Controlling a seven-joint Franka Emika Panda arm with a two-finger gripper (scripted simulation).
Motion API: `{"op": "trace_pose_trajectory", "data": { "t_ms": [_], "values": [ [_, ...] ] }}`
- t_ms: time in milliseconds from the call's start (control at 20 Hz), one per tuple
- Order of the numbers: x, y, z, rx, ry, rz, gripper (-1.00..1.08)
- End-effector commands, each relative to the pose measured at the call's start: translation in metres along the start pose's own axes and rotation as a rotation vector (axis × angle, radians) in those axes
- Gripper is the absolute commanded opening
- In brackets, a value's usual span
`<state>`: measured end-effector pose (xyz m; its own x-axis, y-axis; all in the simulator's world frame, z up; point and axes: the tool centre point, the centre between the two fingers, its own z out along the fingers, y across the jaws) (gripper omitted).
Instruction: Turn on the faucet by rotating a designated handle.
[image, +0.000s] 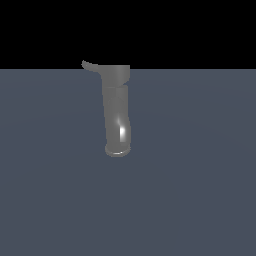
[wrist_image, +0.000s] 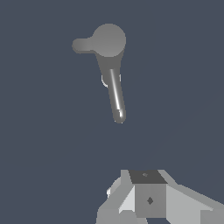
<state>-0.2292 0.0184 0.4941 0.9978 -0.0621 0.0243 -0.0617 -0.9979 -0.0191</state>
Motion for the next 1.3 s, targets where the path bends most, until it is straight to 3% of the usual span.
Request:
{"op": "trace_pose_trajectory", "data": {
  "t_ms": [0, 700, 1250],
  "values": [
    [0.008, -0.002, 0.002, 0.010, -0.003, 0.032, -1.00],
    [0.074, -0.021, 0.028, 0.068, -0.038, 0.327, -1.00],
    [0.129, -0.040, 0.062, 0.079, -0.071, 0.597, -1.00]
  ]
}}
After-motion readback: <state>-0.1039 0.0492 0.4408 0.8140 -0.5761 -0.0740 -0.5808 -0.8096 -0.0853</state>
